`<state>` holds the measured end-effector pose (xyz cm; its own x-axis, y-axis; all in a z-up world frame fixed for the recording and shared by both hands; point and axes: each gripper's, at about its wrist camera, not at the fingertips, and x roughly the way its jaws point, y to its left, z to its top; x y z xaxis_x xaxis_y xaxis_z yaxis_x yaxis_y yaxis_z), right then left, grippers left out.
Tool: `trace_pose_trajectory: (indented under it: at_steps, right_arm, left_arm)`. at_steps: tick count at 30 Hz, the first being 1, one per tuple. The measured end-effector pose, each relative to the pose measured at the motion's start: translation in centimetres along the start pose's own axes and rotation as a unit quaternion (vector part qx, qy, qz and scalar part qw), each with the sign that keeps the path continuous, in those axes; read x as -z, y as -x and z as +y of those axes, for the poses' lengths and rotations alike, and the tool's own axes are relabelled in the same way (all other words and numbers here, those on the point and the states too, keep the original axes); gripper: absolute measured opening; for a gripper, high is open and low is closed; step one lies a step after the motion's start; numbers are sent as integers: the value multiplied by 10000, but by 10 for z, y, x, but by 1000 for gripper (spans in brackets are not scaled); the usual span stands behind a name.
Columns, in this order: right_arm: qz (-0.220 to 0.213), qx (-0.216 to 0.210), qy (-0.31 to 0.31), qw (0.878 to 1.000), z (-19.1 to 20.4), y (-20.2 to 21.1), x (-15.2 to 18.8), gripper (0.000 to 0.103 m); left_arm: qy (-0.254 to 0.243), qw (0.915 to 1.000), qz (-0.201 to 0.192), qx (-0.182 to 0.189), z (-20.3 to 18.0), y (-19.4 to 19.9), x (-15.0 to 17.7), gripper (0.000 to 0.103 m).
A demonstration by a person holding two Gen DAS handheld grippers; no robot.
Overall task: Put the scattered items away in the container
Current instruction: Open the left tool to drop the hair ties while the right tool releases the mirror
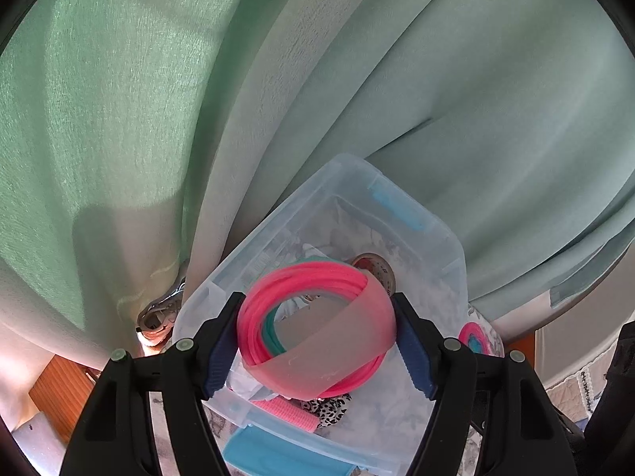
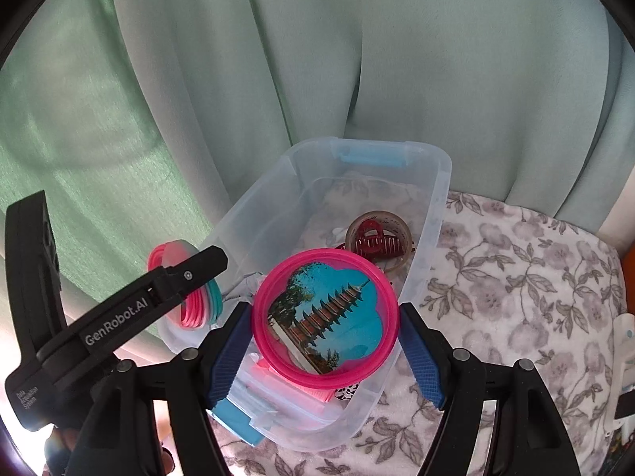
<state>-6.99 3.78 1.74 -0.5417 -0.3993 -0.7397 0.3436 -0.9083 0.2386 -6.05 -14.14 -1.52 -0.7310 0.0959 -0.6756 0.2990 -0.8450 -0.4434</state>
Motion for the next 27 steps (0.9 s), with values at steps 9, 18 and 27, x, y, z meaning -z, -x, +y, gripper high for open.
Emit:
trace_pose_trajectory:
  at_steps: [9,18,27]
  right_arm:
    - [36,-10,-121,9999,-7,-2,3,83]
    - [-33,79,-291,9995,-17,12,6,83]
    - [-240,232,-444,9985,-28,43,17,83]
  left_arm:
    - [-77,9999,-18,141,-3,15,4,82]
    - [-364,9993,-56,45,-23,21,5,82]
    - [-920,9954,-127,-219,-54,51,17,85]
